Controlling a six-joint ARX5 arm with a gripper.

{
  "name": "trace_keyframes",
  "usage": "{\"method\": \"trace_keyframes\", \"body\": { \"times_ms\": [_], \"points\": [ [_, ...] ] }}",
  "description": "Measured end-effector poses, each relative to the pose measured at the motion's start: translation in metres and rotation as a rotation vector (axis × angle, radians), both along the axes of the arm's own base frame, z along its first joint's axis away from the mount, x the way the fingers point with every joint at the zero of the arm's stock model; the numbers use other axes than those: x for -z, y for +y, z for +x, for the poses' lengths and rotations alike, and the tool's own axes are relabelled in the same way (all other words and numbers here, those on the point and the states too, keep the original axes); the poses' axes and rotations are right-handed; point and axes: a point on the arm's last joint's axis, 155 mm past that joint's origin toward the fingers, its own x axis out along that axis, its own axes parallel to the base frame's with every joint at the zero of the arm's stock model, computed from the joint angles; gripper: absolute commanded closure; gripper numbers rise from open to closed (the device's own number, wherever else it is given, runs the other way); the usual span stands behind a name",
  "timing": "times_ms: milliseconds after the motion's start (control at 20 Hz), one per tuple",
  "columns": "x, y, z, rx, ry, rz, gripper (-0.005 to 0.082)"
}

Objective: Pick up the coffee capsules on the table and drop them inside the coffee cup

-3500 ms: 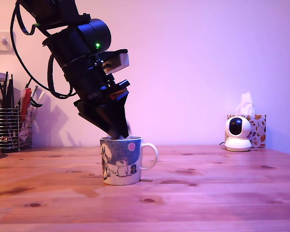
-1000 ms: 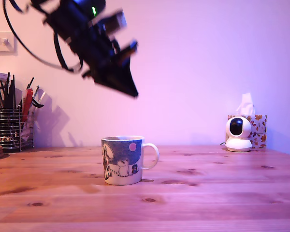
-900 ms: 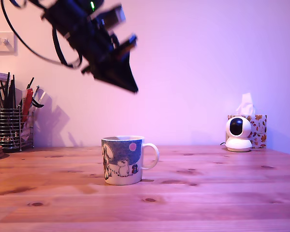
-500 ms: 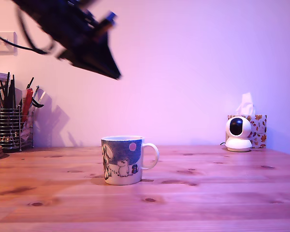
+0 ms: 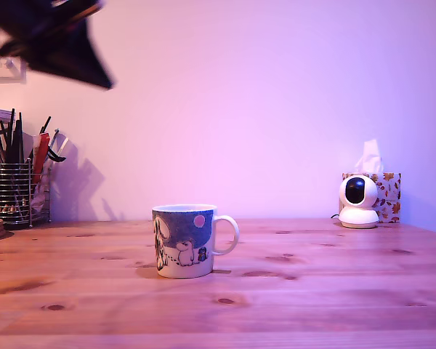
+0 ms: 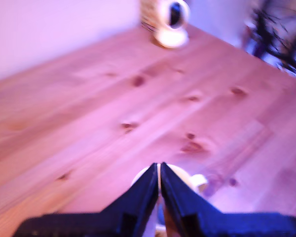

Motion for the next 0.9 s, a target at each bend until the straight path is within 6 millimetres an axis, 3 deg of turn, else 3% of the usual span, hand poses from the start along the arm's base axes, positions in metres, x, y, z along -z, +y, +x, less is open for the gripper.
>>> {"method": "trace_keyframes", "body": {
  "times_ms": [100,350,600,900],
  "points": [
    [-0.003,0.009,-0.005,-0.019,-0.016,-0.007,0.0790],
    [-0.036,0.027,-0.029,-0.071,-0.117,-0.062,0.0790],
    [-0.031,0.041,-0.045,-0.111,-0.134,-0.058,0.0790],
    [-0.045,0.043,-0.051,-0.115,-0.171,-0.085,0.0790]
  ]
}}
